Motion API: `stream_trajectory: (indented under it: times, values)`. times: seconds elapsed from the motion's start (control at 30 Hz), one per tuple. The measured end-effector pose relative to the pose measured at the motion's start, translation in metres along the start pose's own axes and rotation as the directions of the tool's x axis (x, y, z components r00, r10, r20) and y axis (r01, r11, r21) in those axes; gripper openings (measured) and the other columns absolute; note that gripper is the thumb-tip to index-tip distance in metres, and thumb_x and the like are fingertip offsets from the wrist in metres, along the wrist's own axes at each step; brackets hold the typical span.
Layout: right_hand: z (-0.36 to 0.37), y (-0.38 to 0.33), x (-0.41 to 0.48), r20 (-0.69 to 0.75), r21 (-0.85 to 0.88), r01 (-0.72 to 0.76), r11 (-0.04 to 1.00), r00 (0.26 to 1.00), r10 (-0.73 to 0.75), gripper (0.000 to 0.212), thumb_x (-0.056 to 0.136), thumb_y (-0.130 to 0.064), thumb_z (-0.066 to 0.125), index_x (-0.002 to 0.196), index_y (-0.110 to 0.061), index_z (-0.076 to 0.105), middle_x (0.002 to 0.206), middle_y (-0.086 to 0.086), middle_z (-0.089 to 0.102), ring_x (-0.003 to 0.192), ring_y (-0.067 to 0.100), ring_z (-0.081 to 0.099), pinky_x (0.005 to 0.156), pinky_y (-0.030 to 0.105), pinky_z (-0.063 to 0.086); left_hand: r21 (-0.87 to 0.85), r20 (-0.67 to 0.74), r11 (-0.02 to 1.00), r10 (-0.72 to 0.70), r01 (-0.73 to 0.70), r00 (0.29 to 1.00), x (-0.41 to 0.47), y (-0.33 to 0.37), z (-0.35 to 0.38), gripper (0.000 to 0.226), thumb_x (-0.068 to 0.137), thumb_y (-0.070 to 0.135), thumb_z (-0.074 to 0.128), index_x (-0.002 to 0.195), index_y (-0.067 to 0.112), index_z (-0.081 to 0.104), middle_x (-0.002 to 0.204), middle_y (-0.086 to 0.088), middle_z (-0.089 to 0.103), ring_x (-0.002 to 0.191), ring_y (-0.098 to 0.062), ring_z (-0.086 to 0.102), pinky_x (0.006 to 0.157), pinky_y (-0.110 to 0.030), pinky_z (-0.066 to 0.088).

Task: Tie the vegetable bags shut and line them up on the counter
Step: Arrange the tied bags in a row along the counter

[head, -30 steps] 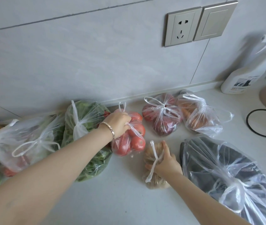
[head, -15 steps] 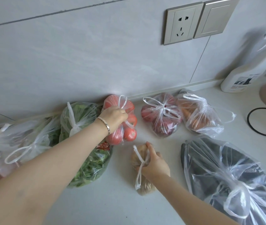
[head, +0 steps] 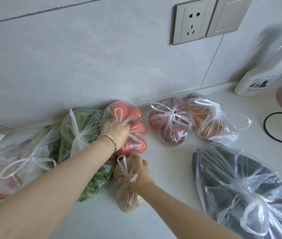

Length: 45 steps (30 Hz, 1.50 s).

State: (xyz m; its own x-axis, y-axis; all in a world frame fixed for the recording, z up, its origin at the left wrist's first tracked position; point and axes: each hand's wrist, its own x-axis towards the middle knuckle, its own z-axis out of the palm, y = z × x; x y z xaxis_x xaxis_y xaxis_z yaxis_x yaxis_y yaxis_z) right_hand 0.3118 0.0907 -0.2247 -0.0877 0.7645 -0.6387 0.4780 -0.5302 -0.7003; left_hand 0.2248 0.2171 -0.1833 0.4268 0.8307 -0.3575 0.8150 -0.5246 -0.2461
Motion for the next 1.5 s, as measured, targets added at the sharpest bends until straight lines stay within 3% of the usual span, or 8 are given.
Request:
stream_trajectory:
  times: [0.13, 0.3, 0.5, 0.87, 0.97, 1.13, 1.4, 1.5]
  values:
    - [-0.081, -0.006, -0.012, -0.088, -0.14, 0.152, 0.978, 0.982, -0.165, 0.072, 0.075, -0.034, 0.073, 0.137, -0.02, 0.039, 0.133, 0.004, 0.048, 0.123, 0.02, 0.046, 0.101, 0.026, 0.035, -0.073, 0.045, 0.987, -0.141, 0.144, 0.989, -0.007, 0.015, -0.012, 0.037, 0.087, 0.02, 0.047, 0.124, 0.019, 0.05, 0.133, -0.005, 0.045, 0.128, -0.029, 0.032, 0.107, -0.04, 0.026]
    - [-0.203, 0.009, -0.008, -0.805, -0.244, 0.051, 0.968, 0.546, -0.231, 0.072, 0.081, -0.027, 0.065, 0.141, -0.007, 0.03, 0.142, 0.019, 0.031, 0.132, 0.033, 0.028, 0.113, 0.043, 0.023, -0.214, -0.182, 0.977, -0.025, -0.015, 0.983, 0.007, 0.072, -0.026, 0.042, 0.083, 0.025, 0.051, 0.125, 0.02, 0.046, 0.137, -0.006, 0.035, 0.13, -0.029, 0.023, 0.11, -0.041, 0.016]
    - [-0.241, 0.049, 0.034, -0.594, -0.26, -0.473, 0.842, 0.766, 0.247, 0.08, 0.079, -0.064, 0.047, 0.143, -0.021, 0.028, 0.137, 0.017, 0.039, 0.125, 0.035, 0.038, 0.106, 0.045, 0.035, -0.209, 0.101, 0.96, 0.212, -0.188, 0.972, 0.047, 0.116, -0.018, 0.076, 0.087, 0.043, 0.054, 0.145, 0.042, 0.004, 0.156, 0.003, -0.02, 0.142, -0.039, -0.011, 0.114, -0.059, 0.012]
    - [-0.261, -0.001, -0.005, -0.757, 0.159, 0.026, 0.987, 0.644, 0.105, 0.041, 0.093, -0.019, 0.036, 0.052, -0.013, 0.034, 0.054, 0.004, 0.037, 0.052, 0.021, 0.036, 0.047, 0.027, 0.026, -0.38, 0.222, 0.925, 0.065, 0.025, 0.973, 0.069, 0.113, -0.021, 0.071, 0.087, 0.037, 0.056, 0.144, 0.038, 0.014, 0.158, 0.004, 0.005, 0.143, -0.038, 0.0, 0.113, -0.055, 0.021]
    - [-0.246, -0.025, -0.045, -0.769, 0.177, 0.197, 0.964, 0.639, 0.011, 0.045, 0.091, -0.016, 0.037, 0.047, -0.015, 0.029, 0.04, -0.002, 0.036, 0.039, 0.01, 0.035, 0.041, 0.024, 0.025, -0.761, 0.045, 0.644, -0.068, 0.078, 0.997, 0.056, 0.107, -0.038, 0.044, 0.09, 0.025, 0.053, 0.133, 0.019, 0.046, 0.143, -0.008, 0.043, 0.127, -0.029, 0.043, 0.103, -0.034, 0.036]
    - [-0.194, -0.036, -0.094, -0.684, 0.209, 0.294, 0.933, 0.726, -0.075, 0.044, 0.094, -0.023, 0.04, 0.052, -0.015, 0.032, 0.048, -0.001, 0.034, 0.043, 0.012, 0.03, 0.036, 0.019, 0.021, -0.679, 0.378, -0.691, -0.038, 0.249, 0.925, 0.012, 0.084, -0.083, 0.037, 0.094, 0.05, 0.036, 0.092, 0.021, 0.058, 0.088, -0.008, 0.061, 0.07, -0.025, 0.057, 0.067, -0.036, 0.051]
    - [-0.085, 0.017, -0.128, -0.397, 0.318, 0.11, 0.942, 0.917, 0.027, 0.042, 0.093, -0.031, 0.043, 0.055, -0.018, 0.034, 0.052, -0.007, 0.037, 0.047, 0.008, 0.034, 0.04, 0.015, 0.026, -0.888, 0.428, -0.217, -0.072, 0.405, 0.901, -0.059, 0.118, -0.021, 0.066, 0.068, 0.059, 0.063, 0.121, 0.022, 0.051, 0.12, -0.008, 0.059, 0.102, -0.021, 0.058, 0.096, -0.036, 0.045]
    - [-0.077, 0.038, -0.119, -0.389, 0.318, 0.077, 0.945, 0.919, 0.056, 0.043, 0.093, -0.027, 0.044, 0.054, -0.018, 0.029, 0.053, -0.006, 0.033, 0.049, 0.009, 0.029, 0.045, 0.02, 0.023, -0.862, 0.469, -0.269, -0.107, 0.429, 0.877, -0.075, 0.134, -0.006, 0.058, 0.083, 0.045, 0.059, 0.132, 0.02, 0.043, 0.12, -0.004, 0.056, 0.101, -0.018, 0.054, 0.085, -0.029, 0.047]
